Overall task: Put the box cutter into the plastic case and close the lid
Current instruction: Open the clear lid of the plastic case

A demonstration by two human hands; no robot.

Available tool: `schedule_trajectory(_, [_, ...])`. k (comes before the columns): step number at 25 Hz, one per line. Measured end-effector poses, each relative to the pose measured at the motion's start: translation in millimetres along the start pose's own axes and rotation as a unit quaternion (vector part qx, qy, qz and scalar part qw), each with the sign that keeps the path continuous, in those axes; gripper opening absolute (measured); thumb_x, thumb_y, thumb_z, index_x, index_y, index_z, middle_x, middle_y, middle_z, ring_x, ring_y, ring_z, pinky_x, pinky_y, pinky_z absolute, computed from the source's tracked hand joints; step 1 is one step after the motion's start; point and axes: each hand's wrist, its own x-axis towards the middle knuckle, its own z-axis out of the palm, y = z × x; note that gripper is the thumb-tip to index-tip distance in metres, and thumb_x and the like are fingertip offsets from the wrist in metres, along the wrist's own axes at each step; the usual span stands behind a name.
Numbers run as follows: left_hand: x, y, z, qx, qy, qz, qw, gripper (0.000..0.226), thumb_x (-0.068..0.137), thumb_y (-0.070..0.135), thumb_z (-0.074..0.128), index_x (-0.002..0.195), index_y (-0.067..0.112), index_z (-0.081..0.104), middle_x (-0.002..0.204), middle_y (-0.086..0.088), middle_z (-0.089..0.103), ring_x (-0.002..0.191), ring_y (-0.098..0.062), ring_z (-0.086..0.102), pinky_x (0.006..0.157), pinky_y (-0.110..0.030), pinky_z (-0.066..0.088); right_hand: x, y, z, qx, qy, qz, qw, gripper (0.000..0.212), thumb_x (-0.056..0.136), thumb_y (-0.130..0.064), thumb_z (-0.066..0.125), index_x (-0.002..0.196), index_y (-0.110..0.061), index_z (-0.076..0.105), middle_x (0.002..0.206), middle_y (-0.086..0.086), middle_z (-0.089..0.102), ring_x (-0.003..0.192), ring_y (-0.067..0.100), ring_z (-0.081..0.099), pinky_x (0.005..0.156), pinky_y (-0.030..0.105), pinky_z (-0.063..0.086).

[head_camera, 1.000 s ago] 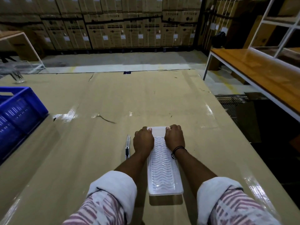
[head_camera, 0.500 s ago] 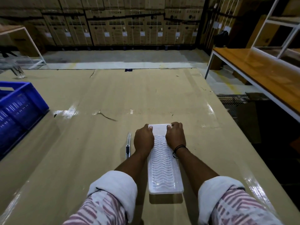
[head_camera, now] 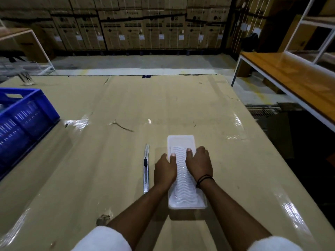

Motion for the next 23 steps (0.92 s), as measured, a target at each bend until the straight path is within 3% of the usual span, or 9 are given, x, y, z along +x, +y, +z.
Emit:
schedule_trajectory(4, [-11.3,4.6,2.5,-0.004,0.014,0.037,0.999,0.04,0.107,0.043,0.044,0.127,0.013,0.061,0.12,-0.006,0.075,0.104,-0.026,0.072,0.081,-0.029,0.051,-4.9,-0.7,0.7,-0.01,0.02,-0.021,1.0,0.045,0.096,-0.04,0.051,0.112,0.002,0.054,0.117,0.021,0.056,0.106,0.041,0.059,0.088,0.044,0.049])
schedule_trajectory(9, [-12.5,-0.9,4.1,-0.015,0.047,0.084,0.995,0.036,0.105,0.042,0.048,0.126,0.016,0.061,0.116,-0.005,0.076,0.101,-0.025,0.074,0.088,-0.041,0.061,-6.5,0.2,1.0,-0.031,0.06,-0.044,0.997,0.042,0.097,-0.035,0.053,0.107,0.004,0.059,0.113,0.023,0.058,0.106,0.041,0.057,0.091,0.044,0.046])
schedule_trajectory(14, [-15.3,4.0,-2.6,-0.038,0.024,0.073,0.996,0.034,0.107,0.037,0.047,0.124,0.013,0.064,0.117,-0.007,0.076,0.103,-0.025,0.072,0.086,-0.034,0.057,-8.6,-4.1,-6.0,-0.015,0.052,-0.043,0.998,0.038,0.097,-0.031,0.052,0.109,0.004,0.061,0.114,0.023,0.059,0.107,0.042,0.058,0.092,0.043,0.046])
schedule_trajectory(18, [-44.5,-6.0,-15.6,-0.055,-0.012,0.046,0.997,0.033,0.108,0.04,0.044,0.115,0.014,0.062,0.11,-0.002,0.074,0.098,-0.02,0.071,0.072,-0.025,0.049,-31.5,10.0,-24.6,0.008,0.022,-0.028,0.999,0.046,0.097,-0.042,0.049,0.114,-0.001,0.062,0.118,0.019,0.058,0.108,0.037,0.059,0.095,0.042,0.048])
schedule_trajectory(23, [-86.3,-17.3,-13.4,-0.067,-0.022,0.039,0.997,0.037,0.106,0.042,0.048,0.132,0.018,0.059,0.12,0.002,0.073,0.102,-0.014,0.067,0.082,-0.025,0.048,-77.6,29.6,-20.6,-0.052,0.014,-0.04,0.998,0.048,0.098,-0.05,0.039,0.11,-0.009,0.059,0.113,0.011,0.058,0.098,0.031,0.063,0.083,0.041,0.053])
